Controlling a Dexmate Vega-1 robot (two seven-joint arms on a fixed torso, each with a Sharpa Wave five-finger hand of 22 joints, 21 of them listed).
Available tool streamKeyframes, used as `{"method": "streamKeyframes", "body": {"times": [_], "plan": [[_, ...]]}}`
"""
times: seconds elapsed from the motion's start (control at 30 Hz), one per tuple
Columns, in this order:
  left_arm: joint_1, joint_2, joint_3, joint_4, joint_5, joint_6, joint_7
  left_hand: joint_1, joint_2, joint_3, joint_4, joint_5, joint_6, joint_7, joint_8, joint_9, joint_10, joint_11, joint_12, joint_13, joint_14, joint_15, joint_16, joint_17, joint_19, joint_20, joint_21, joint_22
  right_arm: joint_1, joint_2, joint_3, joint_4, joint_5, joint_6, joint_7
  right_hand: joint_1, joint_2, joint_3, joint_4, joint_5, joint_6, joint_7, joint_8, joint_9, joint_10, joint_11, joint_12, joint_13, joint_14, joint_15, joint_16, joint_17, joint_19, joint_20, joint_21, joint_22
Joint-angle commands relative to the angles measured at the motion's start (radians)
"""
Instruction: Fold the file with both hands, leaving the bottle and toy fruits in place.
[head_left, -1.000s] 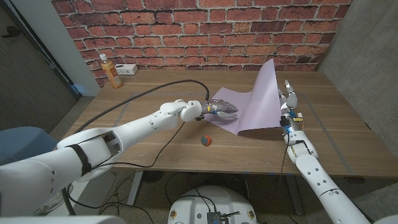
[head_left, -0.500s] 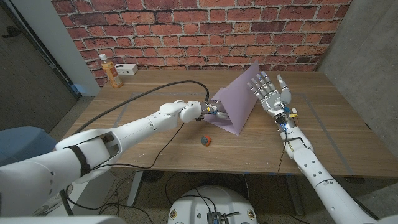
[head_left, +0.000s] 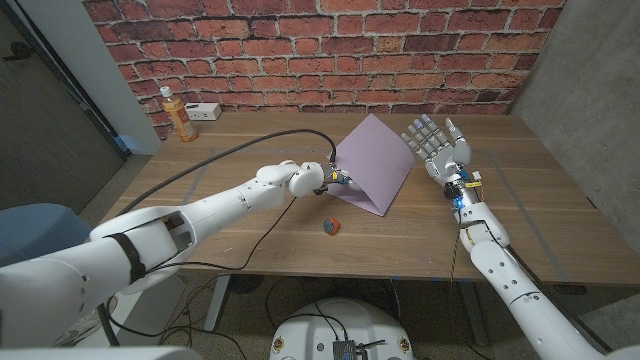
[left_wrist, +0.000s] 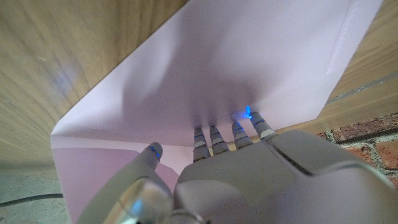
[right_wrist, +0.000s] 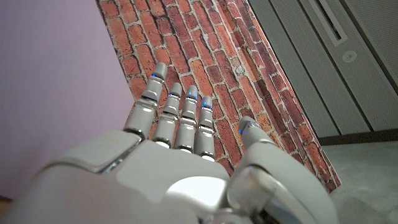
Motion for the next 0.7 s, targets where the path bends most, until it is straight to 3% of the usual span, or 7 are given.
{"method": "streamKeyframes", "body": {"times": [0.03, 0.3, 0.4, 0.53, 0.7], "plan": [[-0.008, -0.005, 0.003, 0.010, 0.000, -0.006, -0.001, -0.013, 0.080, -0.002, 0.004, 0.008, -0.007, 0.000, 0.005, 0.001, -0.003, -0.001, -0.002, 0.002, -0.003, -0.004, 0.001, 0.004, 0.008, 0.005, 0.001, 0.005, -0.060, -0.188, -0.054, -0.218, -0.543, -0.150, -0.639, 0.060, 0.029, 0.058, -0.028, 0.018, 0.051, -0.005, 0.005, 0.003, 0.022, -0.005, -0.003, 0.001, 0.008, -0.003, 0.005, 0.007, 0.009, -0.006, 0.007, 0.006], [-0.011, -0.009, 0.006, 0.014, 0.003, -0.005, 0.002, -0.013, 0.080, -0.002, 0.004, 0.009, -0.008, -0.001, 0.005, 0.001, -0.004, -0.002, -0.002, 0.002, -0.003, -0.005, 0.001, 0.004, 0.008, 0.005, 0.000, 0.005, -0.036, -0.260, -0.096, -0.264, -0.674, -0.258, -0.731, 0.081, 0.025, 0.077, -0.029, 0.020, 0.100, -0.023, 0.009, 0.004, 0.012, -0.008, -0.011, 0.002, -0.040, -0.017, -0.004, 0.021, -0.034, -0.012, -0.010, 0.006], [-0.011, -0.007, 0.005, 0.010, 0.003, -0.002, 0.004, -0.013, 0.080, -0.002, 0.004, 0.009, -0.007, -0.001, 0.006, 0.001, -0.004, 0.000, -0.001, 0.002, -0.003, -0.004, 0.001, 0.004, 0.008, 0.005, 0.000, 0.005, -0.023, -0.282, -0.115, -0.280, -0.733, -0.303, -0.764, 0.094, 0.031, 0.091, -0.023, 0.023, 0.161, -0.026, 0.020, 0.004, 0.020, -0.013, -0.009, 0.003, -0.050, -0.023, 0.001, 0.029, -0.050, -0.023, -0.012, 0.006], [-0.011, -0.006, 0.004, 0.007, 0.005, 0.003, 0.003, -0.013, 0.080, -0.003, 0.004, 0.010, -0.008, -0.001, 0.006, 0.001, -0.003, 0.001, -0.001, 0.002, -0.004, -0.005, 0.001, 0.004, 0.008, 0.004, -0.001, 0.005, -0.003, -0.310, -0.144, -0.300, -0.818, -0.361, -0.801, 0.103, 0.031, 0.102, -0.012, 0.024, 0.216, -0.013, 0.025, 0.005, 0.044, -0.009, -0.002, 0.003, -0.049, -0.036, 0.009, 0.037, -0.056, -0.036, -0.009, 0.006], [-0.010, -0.001, 0.002, -0.007, 0.011, 0.012, 0.005, -0.014, 0.080, -0.003, 0.004, 0.010, -0.006, -0.001, 0.007, 0.001, -0.001, 0.002, 0.000, 0.002, -0.004, -0.006, 0.001, 0.004, 0.008, 0.005, -0.002, 0.005, 0.028, -0.348, -0.181, -0.311, -0.898, -0.410, -0.795, 0.115, 0.022, 0.108, -0.019, 0.025, 0.246, -0.014, 0.027, 0.004, 0.058, -0.015, 0.000, 0.003, -0.051, -0.049, 0.010, 0.038, -0.070, -0.044, -0.012, 0.006]]}}
